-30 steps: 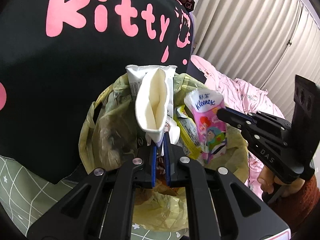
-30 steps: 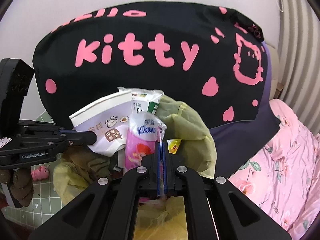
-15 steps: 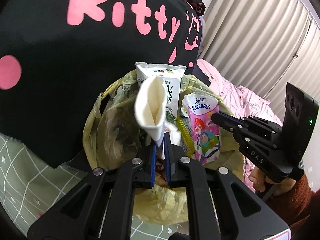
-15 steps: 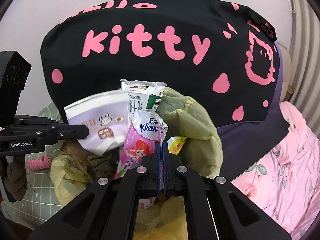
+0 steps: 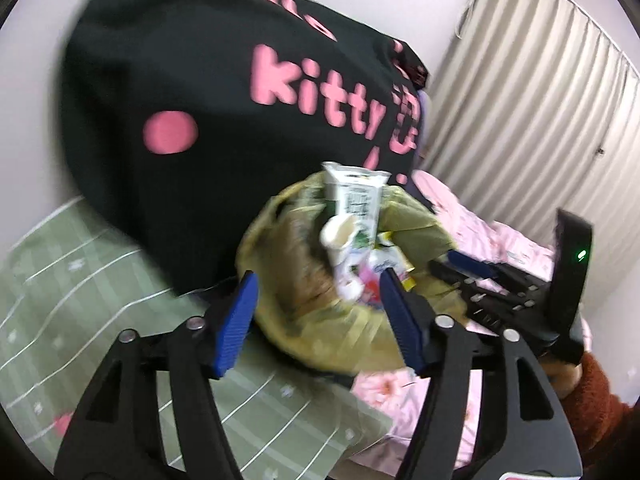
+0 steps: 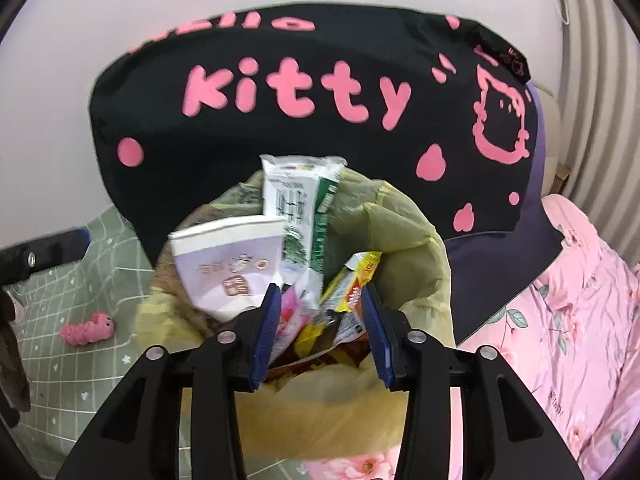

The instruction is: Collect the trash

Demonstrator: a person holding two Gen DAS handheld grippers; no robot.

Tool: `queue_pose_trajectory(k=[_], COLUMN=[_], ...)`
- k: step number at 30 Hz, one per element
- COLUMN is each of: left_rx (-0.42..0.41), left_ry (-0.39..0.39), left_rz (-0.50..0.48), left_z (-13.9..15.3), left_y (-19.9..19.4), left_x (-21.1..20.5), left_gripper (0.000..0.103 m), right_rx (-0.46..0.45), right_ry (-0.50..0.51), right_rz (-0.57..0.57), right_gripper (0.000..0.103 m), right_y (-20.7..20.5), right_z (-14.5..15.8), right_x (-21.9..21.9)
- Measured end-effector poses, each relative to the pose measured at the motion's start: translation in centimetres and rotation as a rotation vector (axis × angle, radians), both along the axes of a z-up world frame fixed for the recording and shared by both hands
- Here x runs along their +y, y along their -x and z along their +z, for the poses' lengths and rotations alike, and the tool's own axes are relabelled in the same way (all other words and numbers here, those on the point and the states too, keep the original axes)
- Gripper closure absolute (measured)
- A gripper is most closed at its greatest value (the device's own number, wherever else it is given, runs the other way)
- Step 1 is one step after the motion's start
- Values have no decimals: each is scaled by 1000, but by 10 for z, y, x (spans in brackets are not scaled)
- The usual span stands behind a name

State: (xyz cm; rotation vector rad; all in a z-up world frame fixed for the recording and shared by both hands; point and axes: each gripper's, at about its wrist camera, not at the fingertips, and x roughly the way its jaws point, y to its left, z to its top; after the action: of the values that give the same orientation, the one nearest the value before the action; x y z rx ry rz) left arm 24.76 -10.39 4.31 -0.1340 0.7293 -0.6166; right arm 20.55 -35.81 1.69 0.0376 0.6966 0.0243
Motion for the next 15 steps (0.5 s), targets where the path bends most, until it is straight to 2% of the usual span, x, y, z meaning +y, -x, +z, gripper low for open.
queue_pose_trajectory(k=[7, 15], left_rx=[-34, -54], left_ry=[-69, -155], left_rz=[185, 346], left_z=[-6, -21], left_y=[67, 138], left_x=[63, 120], left_gripper=[31, 31], right_rx=[-61, -32], right_ry=[-32, -79], right_rz=[48, 145], right_gripper=[61, 61], right_y=[53, 105], right_z=[18, 10], right_x=[46, 109])
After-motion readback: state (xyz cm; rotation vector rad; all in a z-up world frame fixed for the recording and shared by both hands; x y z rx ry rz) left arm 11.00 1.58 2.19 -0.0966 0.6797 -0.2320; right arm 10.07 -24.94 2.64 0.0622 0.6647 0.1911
